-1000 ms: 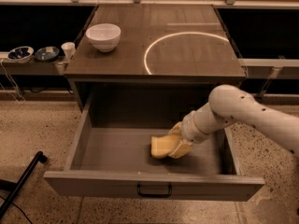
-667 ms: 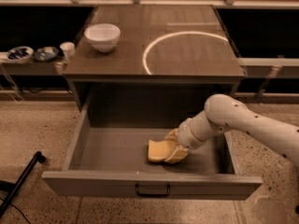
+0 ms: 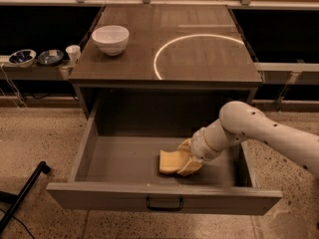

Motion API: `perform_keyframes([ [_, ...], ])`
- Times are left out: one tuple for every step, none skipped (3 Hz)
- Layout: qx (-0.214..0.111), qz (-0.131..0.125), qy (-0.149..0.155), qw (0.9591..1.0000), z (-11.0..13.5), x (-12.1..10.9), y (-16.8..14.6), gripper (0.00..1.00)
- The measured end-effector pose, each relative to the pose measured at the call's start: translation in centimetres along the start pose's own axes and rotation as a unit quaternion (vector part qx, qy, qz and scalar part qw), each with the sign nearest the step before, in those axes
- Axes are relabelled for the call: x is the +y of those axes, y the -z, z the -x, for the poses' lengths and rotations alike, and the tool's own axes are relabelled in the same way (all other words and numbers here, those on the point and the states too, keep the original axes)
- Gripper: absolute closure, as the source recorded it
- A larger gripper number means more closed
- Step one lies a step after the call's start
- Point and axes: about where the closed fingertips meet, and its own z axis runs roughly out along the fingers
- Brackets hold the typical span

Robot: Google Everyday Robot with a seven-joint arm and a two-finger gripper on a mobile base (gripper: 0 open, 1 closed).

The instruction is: Place sponge into top drawer

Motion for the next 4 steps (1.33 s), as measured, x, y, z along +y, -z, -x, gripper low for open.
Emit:
perform_keyframes([
  [0.0,0.0,0.0,1.0,0.0,0.0,0.0,0.11],
  [0.0,0.0,0.0,1.0,0.0,0.0,0.0,0.0],
  [-0.008,0.01,0.003,0.9999,0.2,-0.1,0.1,0.0],
  [-0.011,-0.006,0.031,0.9994,1.7,0.1,3.9,0.0],
])
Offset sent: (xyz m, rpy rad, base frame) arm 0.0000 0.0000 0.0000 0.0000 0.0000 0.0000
